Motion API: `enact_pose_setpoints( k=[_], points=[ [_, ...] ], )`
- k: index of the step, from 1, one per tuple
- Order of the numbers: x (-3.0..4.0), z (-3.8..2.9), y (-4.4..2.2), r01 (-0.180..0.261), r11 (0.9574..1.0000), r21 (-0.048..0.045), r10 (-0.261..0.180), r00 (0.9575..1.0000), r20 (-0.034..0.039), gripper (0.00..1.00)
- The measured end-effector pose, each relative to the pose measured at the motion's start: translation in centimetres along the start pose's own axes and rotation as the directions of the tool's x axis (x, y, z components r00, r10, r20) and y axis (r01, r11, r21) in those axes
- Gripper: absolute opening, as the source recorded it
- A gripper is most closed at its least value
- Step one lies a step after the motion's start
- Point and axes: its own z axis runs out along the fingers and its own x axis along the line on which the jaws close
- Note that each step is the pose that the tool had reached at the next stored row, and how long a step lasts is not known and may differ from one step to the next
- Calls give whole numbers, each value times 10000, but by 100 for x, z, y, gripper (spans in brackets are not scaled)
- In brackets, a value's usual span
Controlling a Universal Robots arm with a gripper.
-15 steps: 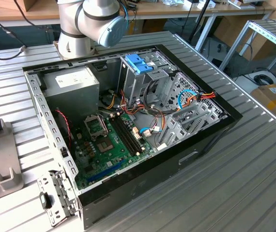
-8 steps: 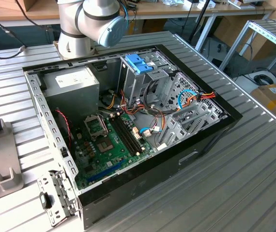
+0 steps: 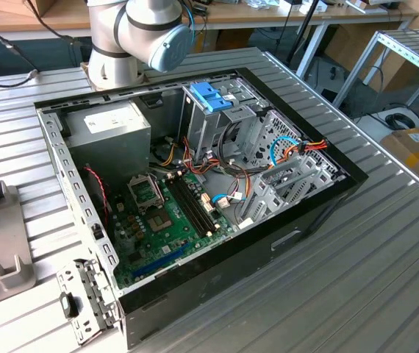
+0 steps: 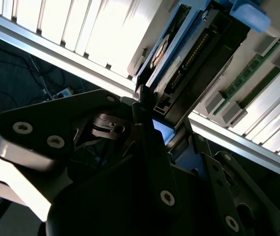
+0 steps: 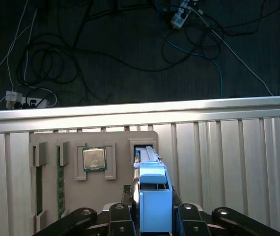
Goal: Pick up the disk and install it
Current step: 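Pick up the disk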
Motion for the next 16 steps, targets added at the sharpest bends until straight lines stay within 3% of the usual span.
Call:
enact_pose_setpoints(
  k=[16],
  points=[
    [-5,-136,7,0,10000,0,0,10000,1,37]
  ],
)
